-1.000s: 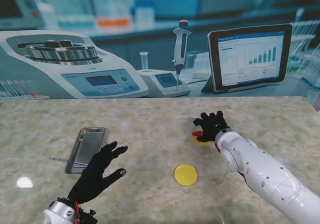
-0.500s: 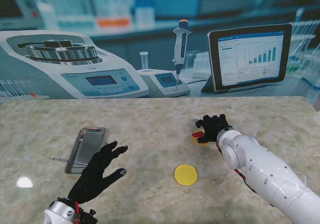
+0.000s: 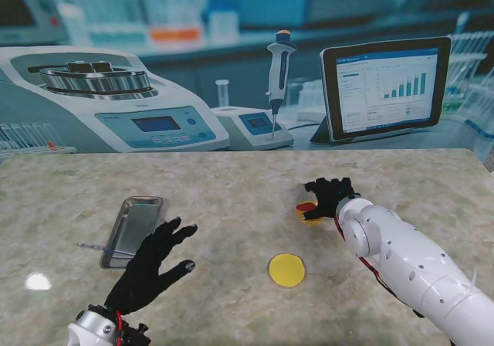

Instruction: Line a culture dish with filter paper and press it flat with a glass rod

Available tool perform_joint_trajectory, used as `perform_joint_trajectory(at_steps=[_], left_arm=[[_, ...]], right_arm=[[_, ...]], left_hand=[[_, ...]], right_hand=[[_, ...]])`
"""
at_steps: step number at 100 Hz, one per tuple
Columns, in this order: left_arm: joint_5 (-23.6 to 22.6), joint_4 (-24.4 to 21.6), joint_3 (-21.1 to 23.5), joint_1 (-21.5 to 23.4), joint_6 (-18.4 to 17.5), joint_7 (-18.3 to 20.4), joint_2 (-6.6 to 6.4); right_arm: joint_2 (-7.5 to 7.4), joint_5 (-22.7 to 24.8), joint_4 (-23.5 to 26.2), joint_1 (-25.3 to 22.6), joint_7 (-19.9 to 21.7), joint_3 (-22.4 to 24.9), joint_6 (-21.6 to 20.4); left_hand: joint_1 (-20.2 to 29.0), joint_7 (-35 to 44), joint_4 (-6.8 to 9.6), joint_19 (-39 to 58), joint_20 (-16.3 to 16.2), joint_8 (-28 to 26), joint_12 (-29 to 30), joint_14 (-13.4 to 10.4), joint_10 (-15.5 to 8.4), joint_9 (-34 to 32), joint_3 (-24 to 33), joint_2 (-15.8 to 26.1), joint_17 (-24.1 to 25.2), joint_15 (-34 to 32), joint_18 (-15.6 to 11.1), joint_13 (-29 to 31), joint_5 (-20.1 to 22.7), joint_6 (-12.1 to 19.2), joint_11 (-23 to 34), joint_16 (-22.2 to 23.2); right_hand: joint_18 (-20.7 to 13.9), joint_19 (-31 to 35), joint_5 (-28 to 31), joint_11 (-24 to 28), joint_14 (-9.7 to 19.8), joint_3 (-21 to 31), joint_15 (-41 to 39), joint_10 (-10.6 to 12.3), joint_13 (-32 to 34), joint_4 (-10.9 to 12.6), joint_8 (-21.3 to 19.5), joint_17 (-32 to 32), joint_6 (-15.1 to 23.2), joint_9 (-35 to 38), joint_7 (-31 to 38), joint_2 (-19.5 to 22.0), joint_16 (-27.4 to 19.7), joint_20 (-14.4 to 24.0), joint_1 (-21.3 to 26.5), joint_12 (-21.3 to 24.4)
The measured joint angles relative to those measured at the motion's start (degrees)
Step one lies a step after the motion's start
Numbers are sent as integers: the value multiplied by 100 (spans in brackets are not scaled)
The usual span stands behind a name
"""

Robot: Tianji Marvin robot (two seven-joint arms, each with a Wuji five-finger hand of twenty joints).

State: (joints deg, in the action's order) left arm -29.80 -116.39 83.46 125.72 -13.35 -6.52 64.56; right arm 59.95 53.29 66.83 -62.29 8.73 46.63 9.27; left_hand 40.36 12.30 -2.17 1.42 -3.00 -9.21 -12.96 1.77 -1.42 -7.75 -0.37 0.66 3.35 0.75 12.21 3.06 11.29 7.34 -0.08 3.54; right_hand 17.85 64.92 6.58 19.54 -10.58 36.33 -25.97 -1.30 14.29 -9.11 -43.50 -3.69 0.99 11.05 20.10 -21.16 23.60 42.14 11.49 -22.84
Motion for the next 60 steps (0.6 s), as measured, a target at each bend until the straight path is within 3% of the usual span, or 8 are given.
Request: perform_joint_trajectory(at_steps=[21,38,60], left_arm=[[-4,1,1,0,0,-2,0],[-12,2,4,1,0,-6,0],[-16,7,4,1,-6,-14,0]], right_arm=[[-5,-193,50,0,239,22,9],[-6,-164,63,5,248,3,58],[-14,-6,76,3,215,-11,75]], left_hand=[[0,0,0,0,0,0,0,0,0,0,0,0,0,0,0,0,0,0,0,0],[0,0,0,0,0,0,0,0,0,0,0,0,0,0,0,0,0,0,0,0],[0,0,0,0,0,0,0,0,0,0,0,0,0,0,0,0,0,0,0,0]], right_hand=[[68,-139,-1,-389,-81,-655,167,-70,-63,-206,22,50,-231,-6,-273,9,-3,0,-261,24],[70,-142,-1,-409,-112,-665,167,-74,-63,-277,22,52,-263,-6,-333,9,-3,0,-294,24],[73,-145,-1,-413,-134,-630,167,-76,-63,-277,23,41,-264,-6,-334,9,-3,0,6,0]])
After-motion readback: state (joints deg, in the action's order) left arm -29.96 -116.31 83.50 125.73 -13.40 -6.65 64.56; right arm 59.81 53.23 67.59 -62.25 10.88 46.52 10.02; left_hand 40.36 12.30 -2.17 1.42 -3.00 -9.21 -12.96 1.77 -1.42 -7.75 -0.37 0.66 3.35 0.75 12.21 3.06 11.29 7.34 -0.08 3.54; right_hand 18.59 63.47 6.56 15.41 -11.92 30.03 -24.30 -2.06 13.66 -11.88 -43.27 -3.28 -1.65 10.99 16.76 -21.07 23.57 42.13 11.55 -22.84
